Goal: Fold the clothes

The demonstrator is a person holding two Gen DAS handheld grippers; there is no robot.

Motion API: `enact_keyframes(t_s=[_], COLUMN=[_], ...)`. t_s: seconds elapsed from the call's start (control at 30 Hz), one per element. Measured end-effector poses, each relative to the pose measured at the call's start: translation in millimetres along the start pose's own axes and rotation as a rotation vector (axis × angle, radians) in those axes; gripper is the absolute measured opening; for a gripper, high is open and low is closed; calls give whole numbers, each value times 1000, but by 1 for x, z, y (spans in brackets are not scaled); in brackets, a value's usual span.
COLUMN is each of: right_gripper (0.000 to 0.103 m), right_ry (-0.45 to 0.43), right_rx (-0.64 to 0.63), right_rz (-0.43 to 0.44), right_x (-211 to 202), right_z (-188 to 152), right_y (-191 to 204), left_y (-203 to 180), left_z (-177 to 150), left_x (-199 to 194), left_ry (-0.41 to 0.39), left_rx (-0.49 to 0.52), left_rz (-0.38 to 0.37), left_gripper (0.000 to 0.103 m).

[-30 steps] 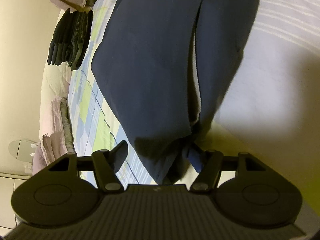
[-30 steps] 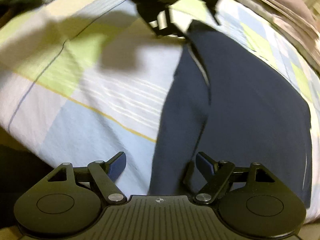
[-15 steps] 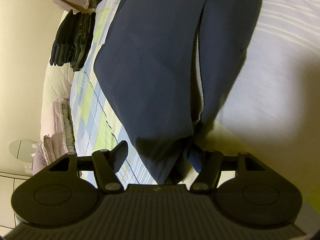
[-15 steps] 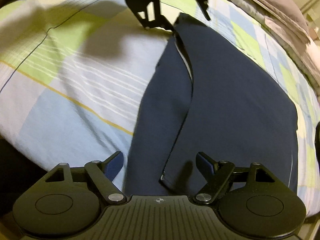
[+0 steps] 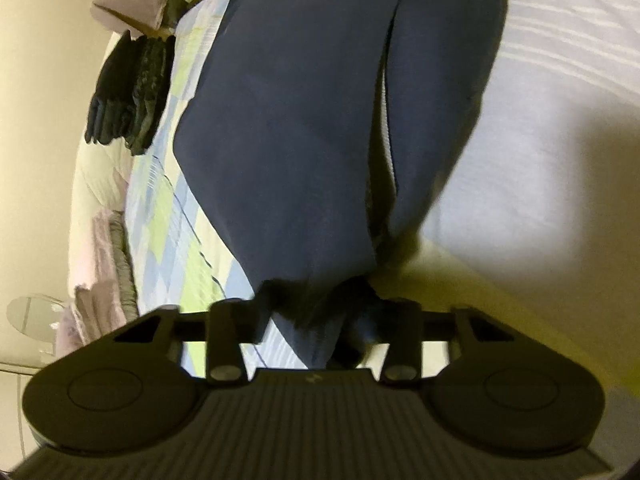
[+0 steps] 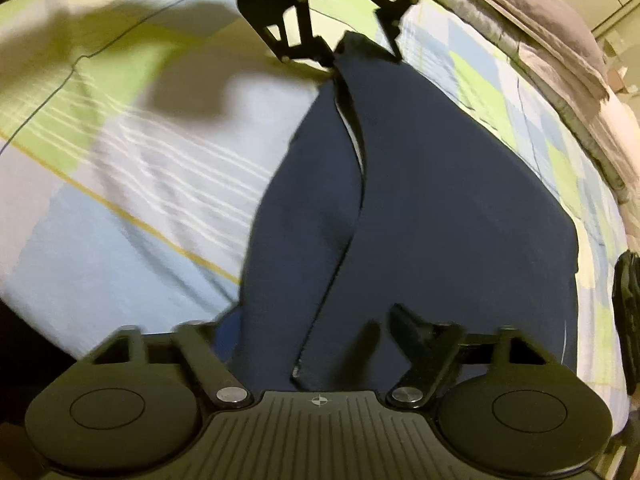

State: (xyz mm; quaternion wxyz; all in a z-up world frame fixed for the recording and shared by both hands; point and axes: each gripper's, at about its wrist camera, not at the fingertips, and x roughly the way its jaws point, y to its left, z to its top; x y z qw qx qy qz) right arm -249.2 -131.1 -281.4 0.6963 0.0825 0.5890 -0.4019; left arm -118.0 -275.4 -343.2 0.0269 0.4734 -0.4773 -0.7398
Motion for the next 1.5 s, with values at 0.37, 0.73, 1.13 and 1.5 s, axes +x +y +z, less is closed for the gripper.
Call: enact_keyframes(t_s=[0.37,0.73,1.13,1.5], right_gripper=[3,3,3,0], right_ry=[-49,-107,-66,23], right_rx=[188,478,606,788], right_rz=[23,-4,318,395], right_x=[-62,-99,-24,26], right_z=[-6,-57,-158,-212], right_y=[-63,-222,-367,-416], left_y=[81,231,312,317], left_z=[24,95,150,155], left_x=[-16,57,207,279], left_ry=[-11,-11,56,64], left_rx=[-62,-65,-58,-131], left_rz=[5,-115,-424,-557], left_gripper=[8,8,9,12])
